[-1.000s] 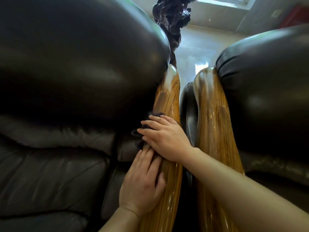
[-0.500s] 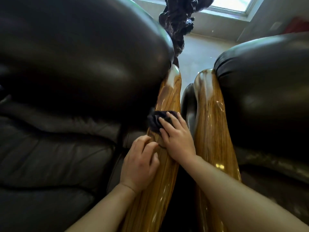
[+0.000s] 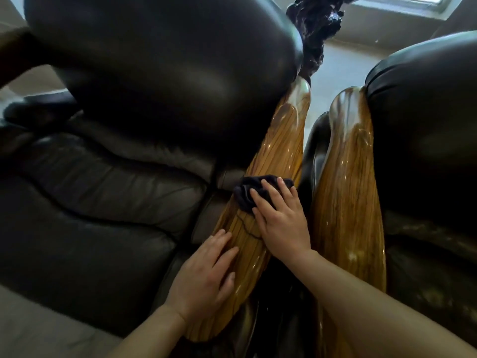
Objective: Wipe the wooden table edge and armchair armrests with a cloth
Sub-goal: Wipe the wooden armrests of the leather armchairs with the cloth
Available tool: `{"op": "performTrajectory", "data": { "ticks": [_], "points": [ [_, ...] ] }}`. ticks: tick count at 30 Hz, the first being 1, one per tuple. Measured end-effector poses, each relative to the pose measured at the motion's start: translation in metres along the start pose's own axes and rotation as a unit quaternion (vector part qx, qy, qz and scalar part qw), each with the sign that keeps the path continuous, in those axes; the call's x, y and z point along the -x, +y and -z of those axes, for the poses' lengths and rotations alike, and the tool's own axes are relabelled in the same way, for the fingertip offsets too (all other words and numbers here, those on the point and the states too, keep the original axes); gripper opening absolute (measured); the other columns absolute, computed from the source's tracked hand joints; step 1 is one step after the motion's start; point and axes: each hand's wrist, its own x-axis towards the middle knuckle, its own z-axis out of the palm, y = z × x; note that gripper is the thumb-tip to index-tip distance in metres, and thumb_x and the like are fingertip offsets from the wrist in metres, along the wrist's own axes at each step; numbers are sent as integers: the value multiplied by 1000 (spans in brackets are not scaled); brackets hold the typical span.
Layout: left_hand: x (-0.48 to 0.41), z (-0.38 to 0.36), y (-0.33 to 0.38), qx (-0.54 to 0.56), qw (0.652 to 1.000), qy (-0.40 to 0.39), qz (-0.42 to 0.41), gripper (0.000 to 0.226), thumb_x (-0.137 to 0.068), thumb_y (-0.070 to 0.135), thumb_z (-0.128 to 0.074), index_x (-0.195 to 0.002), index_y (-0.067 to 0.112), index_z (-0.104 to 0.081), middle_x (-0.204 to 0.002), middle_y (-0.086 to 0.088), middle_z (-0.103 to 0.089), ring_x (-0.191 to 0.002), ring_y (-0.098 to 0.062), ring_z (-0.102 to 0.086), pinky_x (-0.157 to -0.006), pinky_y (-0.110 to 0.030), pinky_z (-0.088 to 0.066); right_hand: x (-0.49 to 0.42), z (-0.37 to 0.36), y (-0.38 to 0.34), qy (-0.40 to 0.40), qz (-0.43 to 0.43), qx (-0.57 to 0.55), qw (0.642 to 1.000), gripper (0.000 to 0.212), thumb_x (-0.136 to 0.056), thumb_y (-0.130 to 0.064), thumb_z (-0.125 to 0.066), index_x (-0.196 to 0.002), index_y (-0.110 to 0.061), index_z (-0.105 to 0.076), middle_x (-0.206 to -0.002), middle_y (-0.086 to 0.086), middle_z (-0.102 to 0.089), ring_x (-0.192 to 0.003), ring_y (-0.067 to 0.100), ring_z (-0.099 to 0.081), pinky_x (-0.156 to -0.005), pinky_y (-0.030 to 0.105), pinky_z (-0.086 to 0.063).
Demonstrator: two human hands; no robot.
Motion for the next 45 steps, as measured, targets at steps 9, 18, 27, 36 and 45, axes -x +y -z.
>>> {"op": "performTrajectory", "data": {
  "ticks": [9,18,27,36,45],
  "points": [
    [80,0,8,22,999,0,36,43,-88,34,-54,-125,15,-65,-144,-10,-53,-137,-23,-45,-107,-41,-44,49,3,-47,-28,43,10,999,45,-105,-39,-38,-147,-26,-43,-158,6,-38,-152,30,-18,-121,55,-17],
    [143,-12,5,-11,996,-36,80,50,-88,42,-53,-133,22,-58,-149,-7,-47,-143,-21,-36,-117,-42,-30,98,-17,-91,-6,92,12,996,42,-102,-33,-48,-143,-24,-50,-155,7,-42,-149,31,-27,-119,56,-19],
    [189,26,-8,-65,974,-76,204,65,-91,49,-33,-151,22,-35,-161,-8,-28,-151,-22,-15,-121,-44,-13,132,-30,-148,-61,233,48,969,55,-77,-17,-77,-130,-20,-61,-143,8,-56,-117,36,-56,-94,50,-44],
    [224,79,-18,-46,942,-50,330,70,-91,52,-22,-156,26,-14,-165,-5,-13,-152,-19,-3,-123,-40,-2,82,21,-203,-138,169,-59,974,33,-100,-37,-53,-130,-25,-61,-101,2,-66,-89,22,-62,-73,33,-55],
    [267,178,12,-52,881,-42,468,70,-95,57,-28,-156,27,-13,-164,-7,-17,-151,-23,-11,-122,-43,-2,69,128,-251,-161,147,-148,965,33,-102,-41,-48,-131,-30,-59,-103,-1,-67,-96,19,-64,-80,32,-54]
  ]
}}
